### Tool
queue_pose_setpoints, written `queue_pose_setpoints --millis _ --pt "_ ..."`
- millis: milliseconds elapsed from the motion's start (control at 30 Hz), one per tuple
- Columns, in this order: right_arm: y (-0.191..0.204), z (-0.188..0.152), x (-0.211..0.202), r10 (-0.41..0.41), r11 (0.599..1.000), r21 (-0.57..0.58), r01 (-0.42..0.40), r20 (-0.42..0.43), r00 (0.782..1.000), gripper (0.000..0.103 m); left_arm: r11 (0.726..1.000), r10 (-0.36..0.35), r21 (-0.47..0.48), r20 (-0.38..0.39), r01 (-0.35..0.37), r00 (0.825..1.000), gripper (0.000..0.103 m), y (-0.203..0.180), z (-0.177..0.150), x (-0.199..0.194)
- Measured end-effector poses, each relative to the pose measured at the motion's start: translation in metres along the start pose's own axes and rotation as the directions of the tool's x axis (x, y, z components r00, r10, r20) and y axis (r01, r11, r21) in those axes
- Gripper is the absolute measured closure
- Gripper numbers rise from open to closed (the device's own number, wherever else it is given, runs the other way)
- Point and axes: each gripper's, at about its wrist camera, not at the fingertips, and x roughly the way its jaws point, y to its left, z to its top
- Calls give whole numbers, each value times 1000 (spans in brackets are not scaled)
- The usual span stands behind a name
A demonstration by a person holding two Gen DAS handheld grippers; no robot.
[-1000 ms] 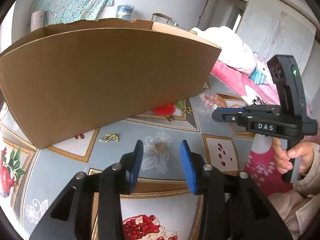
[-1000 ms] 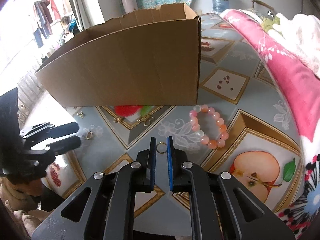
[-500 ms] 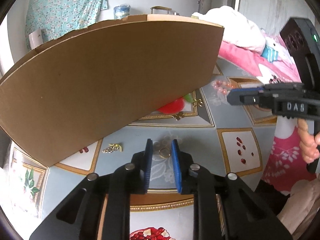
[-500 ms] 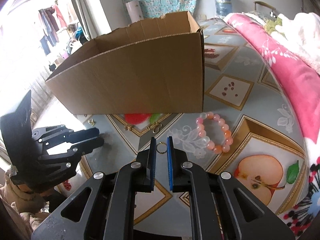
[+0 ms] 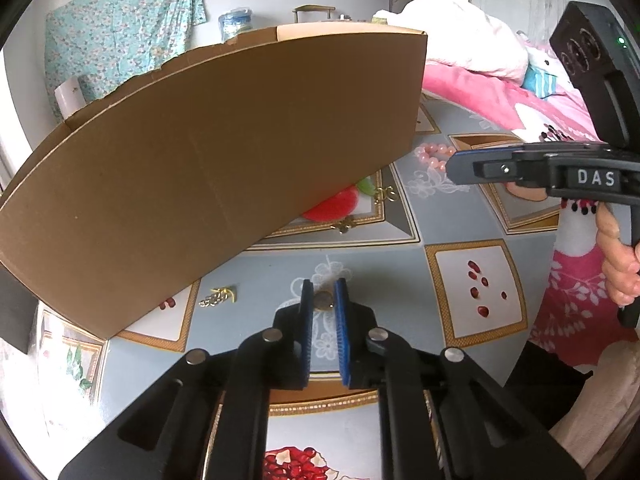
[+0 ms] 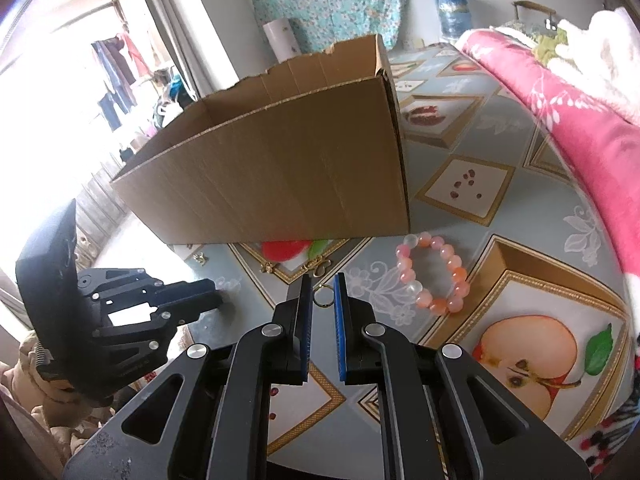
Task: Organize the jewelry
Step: 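Carry the earring and charm in both tools over the box, then open both tools to drop the earring and charm into the box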
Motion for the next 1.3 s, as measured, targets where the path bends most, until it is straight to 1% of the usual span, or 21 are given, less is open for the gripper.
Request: queue_pose_setpoints --millis 133,233,300,367,433,500,567,600,667,700,733,767,833,900,933,967,1033,1100,1167,1233,1300 --pt "2 -2 -5 4 1000 -13 -4 14 1000 95 1000 -5 -12 -9 5 1000 93 -1 2 -3" --pt "5 2 -16 14 1000 -25 -13 45 999 95 999 -28 -22 33 28 999 93 0 10 -23" --pt "10 12 -30 37 999 -41 -34 88 995 95 999 -28 -19 80 30 996 93 1 18 -42" --pt "15 24 -44 61 996 -65 -53 132 989 95 999 -32 -22 136 36 990 93 3 30 -63" --pt "22 40 -56 90 993 -97 -74 175 980 95 999 -42 -25 209 48 977 93 8 46 -86" --pt "32 62 -65 119 985 -149 -87 217 969 95 999 -36 -19 259 42 965 93 14 61 -101" --pt "40 85 -66 144 977 -191 -100 233 962 95 999 -24 -18 287 30 958 93 25 76 -106" --pt "43 96 -63 156 972 -210 -106 234 960 95 1000 -8 -18 289 14 957 93 28 83 -105" --pt "49 117 -49 164 963 -247 -110 208 964 95 1000 13 -30 265 -6 964 93 41 98 -94" --pt "50 127 -39 167 960 -255 -118 182 969 95 999 6 -52 240 7 971 93 50 104 -85" --pt "50 132 -31 172 958 -256 -128 158 972 95 997 -10 -79 208 26 978 93 58 110 -76" --pt "48 142 -17 180 957 -248 -150 102 978 95 992 -41 -115 163 60 986 93 69 117 -62" --pt "45 155 7 181 958 -228 -174 10 983 95 979 -85 -179 99 101 991 93 84 126 -41" --pt "40 167 36 171 962 -198 -189 -105 980 95 954 -152 -259 24 153 988 93 102 137 -16" --pt "38 169 48 160 965 -183 -187 -153 975 95 944 -169 -286 1 162 986 93 107 140 -9" --pt "36 170 55 157 967 -173 -188 -182 971 95 932 -194 -317 -28 175 981 93 113 142 1" --pt "31 173 67 152 970 -152 -189 -230 961 95 916 -216 -359 -68 178 974 93 121 146 15" --pt "26 172 76 129 977 -135 -167 -258 958 94 900 -235 -397 -100 178 967 93 122 145 27" --pt "22 171 78 129 978 -127 -165 -256 958 96 881 -258 -439 -131 177 957 93 125 144 38" --pt "22 173 77 121 979 -131 -156 -242 963 94 872 -264 -459 -153 168 952 93 126 144 46" --pt "20 178 76 109 980 -138 -142 -223 969 92 871 -264 -463 -159 165 951 92 128 146 50"
